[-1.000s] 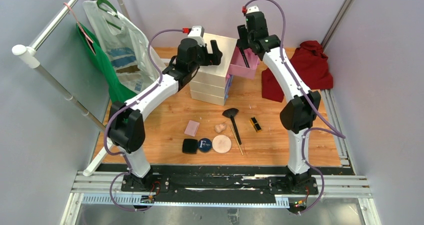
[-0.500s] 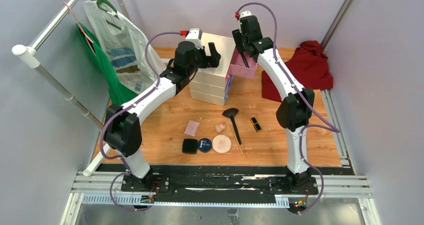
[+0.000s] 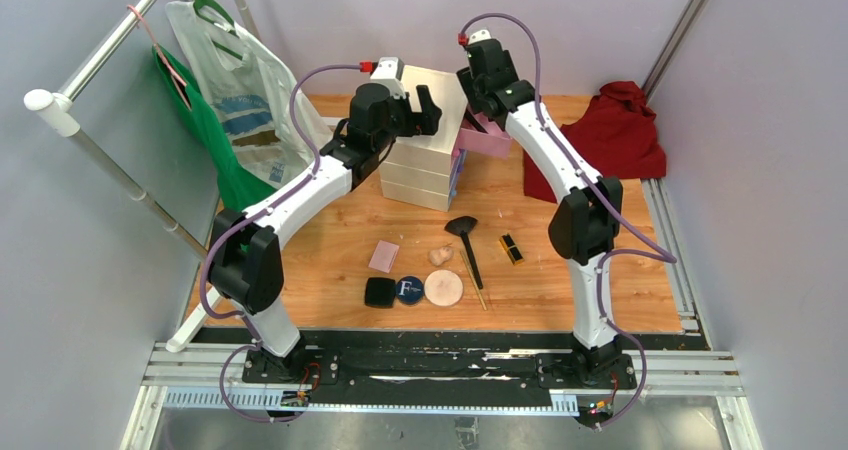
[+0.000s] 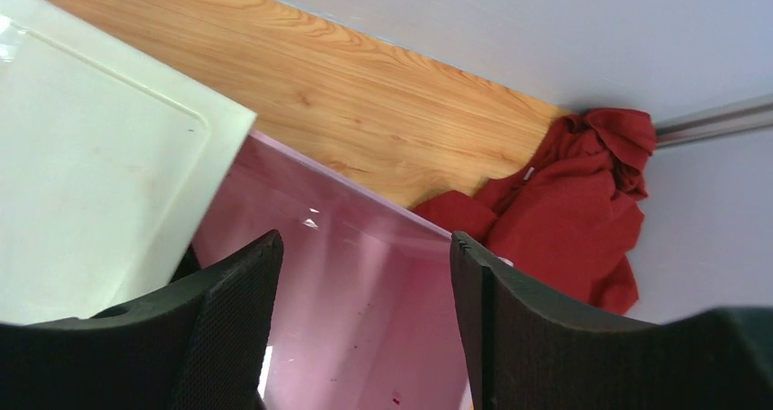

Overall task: Organize the makeup
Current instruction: Pick up the makeup brush from the center of the board.

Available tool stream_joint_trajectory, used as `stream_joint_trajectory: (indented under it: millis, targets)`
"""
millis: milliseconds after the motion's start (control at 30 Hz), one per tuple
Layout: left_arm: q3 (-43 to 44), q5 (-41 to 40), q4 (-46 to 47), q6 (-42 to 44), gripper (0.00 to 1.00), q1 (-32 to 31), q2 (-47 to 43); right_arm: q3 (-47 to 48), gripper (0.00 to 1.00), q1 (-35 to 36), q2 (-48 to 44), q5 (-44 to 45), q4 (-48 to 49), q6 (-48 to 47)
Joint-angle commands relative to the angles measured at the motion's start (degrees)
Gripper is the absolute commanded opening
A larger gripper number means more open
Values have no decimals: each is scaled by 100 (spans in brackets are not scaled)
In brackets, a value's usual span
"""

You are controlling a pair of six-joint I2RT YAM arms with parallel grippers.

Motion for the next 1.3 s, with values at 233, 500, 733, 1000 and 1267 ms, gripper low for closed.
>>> stream_joint_trajectory:
  millis: [233,500,733,1000,1267]
  targets:
    - [-456,-26,-1416,-29,98,54,133,-802,67,72,-1550,736,285,-173]
    - [-279,-18,-1323,343,98,54,-587,-2707,66,460,-3459,678,340,257]
    - [-239,132,-1414,423,98,33,-1376,-4288,60,1455,-4788,666,224,994]
    - [-999,12,-1469,283,98,-69,-2549,-5687,54,2077,-5366,477,192,1599]
    - [-2021,-36,-1366,-63,98,-343,-3184,-6811,51,2089,-4979,-330,878,1968]
